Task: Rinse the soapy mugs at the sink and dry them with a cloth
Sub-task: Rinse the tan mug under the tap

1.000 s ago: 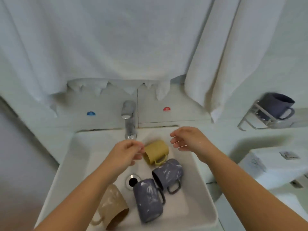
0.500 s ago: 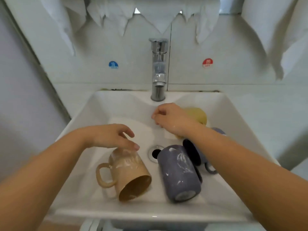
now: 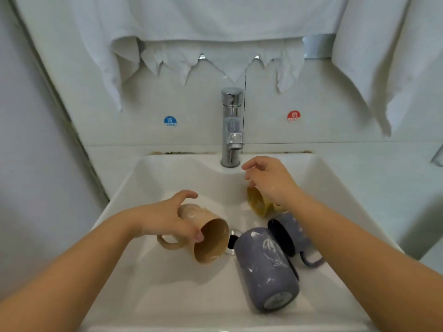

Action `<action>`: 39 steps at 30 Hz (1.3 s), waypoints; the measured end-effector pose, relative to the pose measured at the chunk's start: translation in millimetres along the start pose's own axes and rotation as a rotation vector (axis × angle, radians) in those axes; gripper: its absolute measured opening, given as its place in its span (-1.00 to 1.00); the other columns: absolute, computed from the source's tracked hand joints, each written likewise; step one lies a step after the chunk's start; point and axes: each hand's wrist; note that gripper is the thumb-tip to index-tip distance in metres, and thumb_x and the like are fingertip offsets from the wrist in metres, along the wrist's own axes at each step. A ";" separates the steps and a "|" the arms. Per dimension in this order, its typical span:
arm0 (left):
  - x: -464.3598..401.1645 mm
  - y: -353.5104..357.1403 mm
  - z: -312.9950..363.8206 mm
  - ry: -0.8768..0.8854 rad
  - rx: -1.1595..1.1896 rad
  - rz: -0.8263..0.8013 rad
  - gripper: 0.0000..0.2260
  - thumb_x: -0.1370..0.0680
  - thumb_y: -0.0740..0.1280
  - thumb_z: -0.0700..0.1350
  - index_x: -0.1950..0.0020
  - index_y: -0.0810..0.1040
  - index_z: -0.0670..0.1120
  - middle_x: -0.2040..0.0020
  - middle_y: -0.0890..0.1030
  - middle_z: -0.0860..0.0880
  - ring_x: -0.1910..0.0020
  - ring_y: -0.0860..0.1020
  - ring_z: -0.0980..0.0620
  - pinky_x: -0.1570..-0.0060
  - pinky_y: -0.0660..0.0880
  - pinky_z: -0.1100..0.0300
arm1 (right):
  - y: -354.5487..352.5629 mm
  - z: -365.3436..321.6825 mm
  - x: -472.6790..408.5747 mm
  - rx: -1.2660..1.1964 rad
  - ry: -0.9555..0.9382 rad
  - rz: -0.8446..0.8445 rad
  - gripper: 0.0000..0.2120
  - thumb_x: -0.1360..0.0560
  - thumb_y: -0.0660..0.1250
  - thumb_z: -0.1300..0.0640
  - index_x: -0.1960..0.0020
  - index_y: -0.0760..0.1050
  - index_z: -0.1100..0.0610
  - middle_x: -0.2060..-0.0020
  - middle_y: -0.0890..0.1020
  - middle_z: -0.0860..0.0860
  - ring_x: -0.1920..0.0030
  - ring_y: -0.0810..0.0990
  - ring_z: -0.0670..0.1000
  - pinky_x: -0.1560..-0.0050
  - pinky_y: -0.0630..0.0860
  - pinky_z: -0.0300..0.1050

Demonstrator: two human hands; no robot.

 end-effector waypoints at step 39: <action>-38.2 12.9 30.9 -0.161 1.533 -0.241 -0.16 -0.36 0.28 0.43 -0.30 0.48 -0.27 -0.08 0.63 -0.34 0.04 0.62 -0.34 0.17 0.62 -0.07 | -24.9 -142.9 -68.6 0.214 -0.198 -0.028 -0.59 -0.54 0.07 0.35 -0.19 0.59 0.10 -0.23 0.55 0.10 0.16 0.48 -0.09 0.39 0.37 -0.51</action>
Point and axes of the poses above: each hand's wrist, its own x-axis away from the middle knuckle, its own y-axis out of the palm, z = x × y
